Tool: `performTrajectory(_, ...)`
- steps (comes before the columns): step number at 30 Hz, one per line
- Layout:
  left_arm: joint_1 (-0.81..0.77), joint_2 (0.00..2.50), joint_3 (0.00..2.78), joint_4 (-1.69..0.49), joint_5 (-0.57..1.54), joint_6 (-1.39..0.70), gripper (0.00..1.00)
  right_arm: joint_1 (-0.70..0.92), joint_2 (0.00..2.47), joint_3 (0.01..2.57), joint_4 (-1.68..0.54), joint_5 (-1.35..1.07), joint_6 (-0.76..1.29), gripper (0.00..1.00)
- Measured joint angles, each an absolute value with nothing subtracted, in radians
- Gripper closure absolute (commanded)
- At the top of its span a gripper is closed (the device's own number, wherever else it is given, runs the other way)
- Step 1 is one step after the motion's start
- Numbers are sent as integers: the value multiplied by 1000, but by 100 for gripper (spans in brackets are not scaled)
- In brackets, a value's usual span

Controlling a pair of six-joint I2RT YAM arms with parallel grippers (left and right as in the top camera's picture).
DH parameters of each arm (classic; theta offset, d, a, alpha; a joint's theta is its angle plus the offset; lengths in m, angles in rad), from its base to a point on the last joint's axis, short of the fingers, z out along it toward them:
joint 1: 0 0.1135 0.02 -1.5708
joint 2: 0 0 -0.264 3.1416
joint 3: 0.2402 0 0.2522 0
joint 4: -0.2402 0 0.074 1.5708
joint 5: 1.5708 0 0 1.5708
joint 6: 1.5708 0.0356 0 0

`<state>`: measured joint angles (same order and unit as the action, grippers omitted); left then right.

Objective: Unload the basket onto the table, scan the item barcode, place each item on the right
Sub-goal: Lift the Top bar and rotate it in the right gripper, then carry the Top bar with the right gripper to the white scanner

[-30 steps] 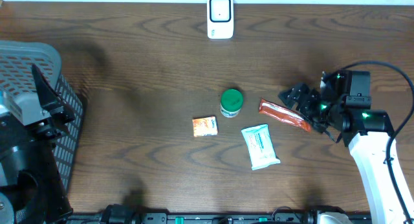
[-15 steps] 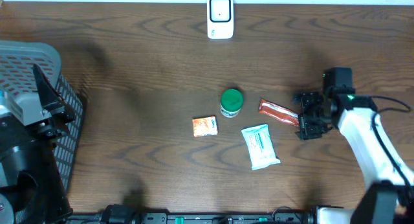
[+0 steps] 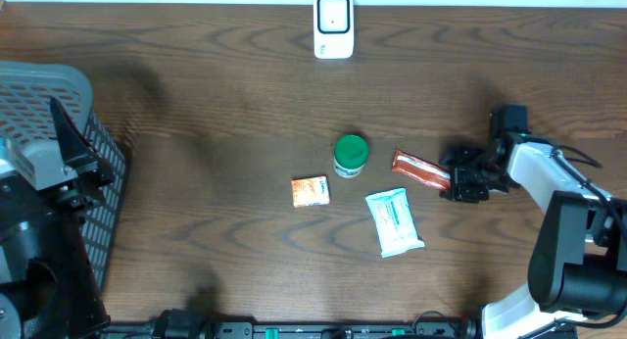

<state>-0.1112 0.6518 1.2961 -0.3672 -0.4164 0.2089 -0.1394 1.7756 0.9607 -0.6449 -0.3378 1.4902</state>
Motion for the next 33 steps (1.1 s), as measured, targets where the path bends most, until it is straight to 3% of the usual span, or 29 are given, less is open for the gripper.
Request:
performTrajectory(2, -111, 652, 1296, -368, -416, 209, 13, -157, 1777, 961, -675, -325, 1476, 78)
performTrajectory(3, -111, 652, 1296, -368, -416, 209, 13, -160, 1777, 961, -682, -321, 1468, 92)
performTrajectory(5, -111, 652, 1296, -368, -416, 209, 13, -162, 1777, 961, -690, -315, 1438, 99)
performTrajectory(14, -111, 652, 1289, -368, -416, 209, 13, -163, 1779, 973, -591, -431, 1231, 98)
performTrajectory(21, -88, 651, 1288, -367, -416, 209, 13, -163, 1738, 1087, -662, -634, 992, 98)
performTrajectory(33, 33, 651, 1287, -367, -392, 170, 12, -84, 1128, 1105, -828, -702, 904, 99)
